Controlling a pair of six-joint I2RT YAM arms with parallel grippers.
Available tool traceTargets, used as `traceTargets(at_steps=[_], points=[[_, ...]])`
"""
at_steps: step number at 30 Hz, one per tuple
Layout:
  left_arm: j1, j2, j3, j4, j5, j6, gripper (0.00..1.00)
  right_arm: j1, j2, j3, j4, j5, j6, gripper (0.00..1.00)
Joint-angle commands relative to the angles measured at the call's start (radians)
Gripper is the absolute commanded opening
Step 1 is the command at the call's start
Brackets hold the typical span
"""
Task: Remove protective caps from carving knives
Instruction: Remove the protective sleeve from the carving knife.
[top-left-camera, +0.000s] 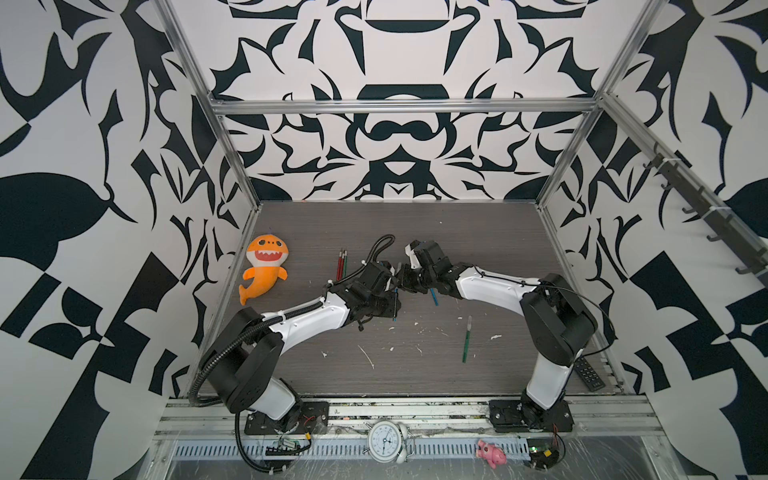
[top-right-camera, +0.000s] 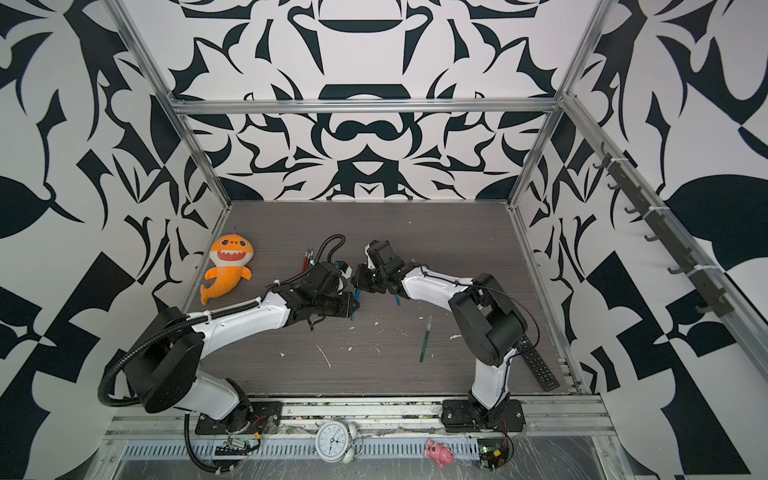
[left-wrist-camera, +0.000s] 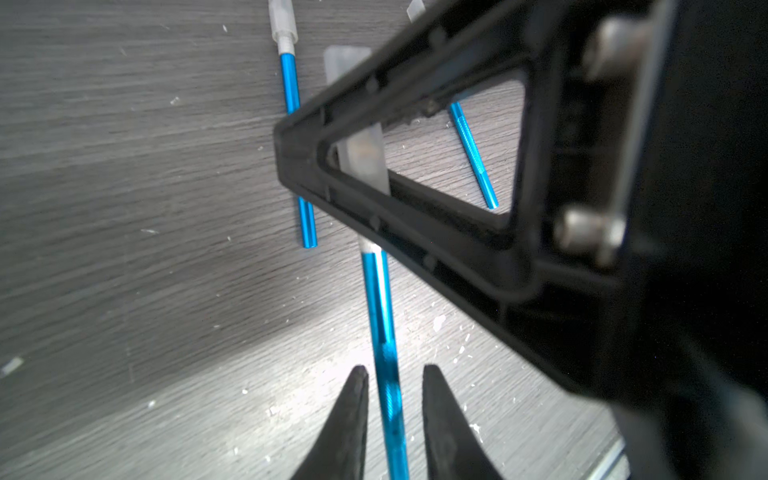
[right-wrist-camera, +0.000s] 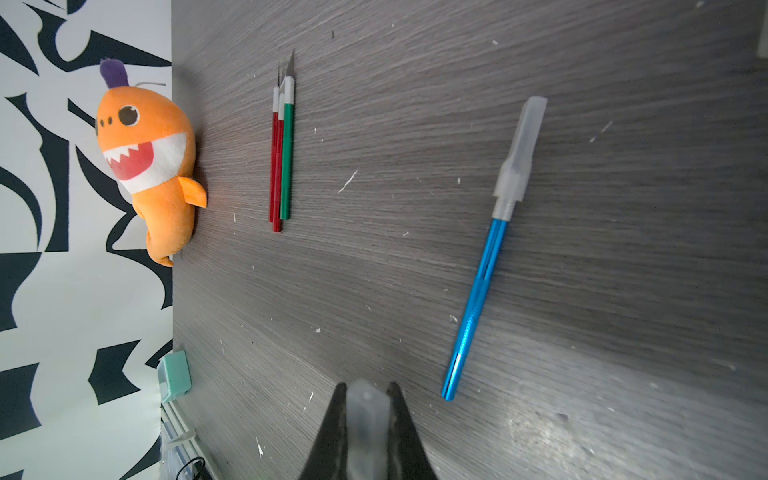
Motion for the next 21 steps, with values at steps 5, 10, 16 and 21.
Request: traceTargets(at_steps=[5, 10, 16, 21], points=[[-0.001, 0.000, 0.002, -0.030, -0.001, 0.010, 0.22, -0.003, -0.011, 0.040, 0.014, 0.022, -0.023, 0.00], [-0.002, 0.011, 0.010, -0.048, -0.013, 0.015, 0.26, -0.002, -0.009, 0.047, 0.013, 0.027, -0.023, 0.00], [-0.002, 0.012, 0.012, -0.058, -0.023, 0.017, 0.28, -0.002, -0.011, 0.050, 0.014, 0.031, -0.026, 0.00], [-0.002, 0.007, 0.011, -0.055, -0.027, 0.016, 0.23, -0.002, -0.009, 0.048, 0.014, 0.034, -0.025, 0.00]])
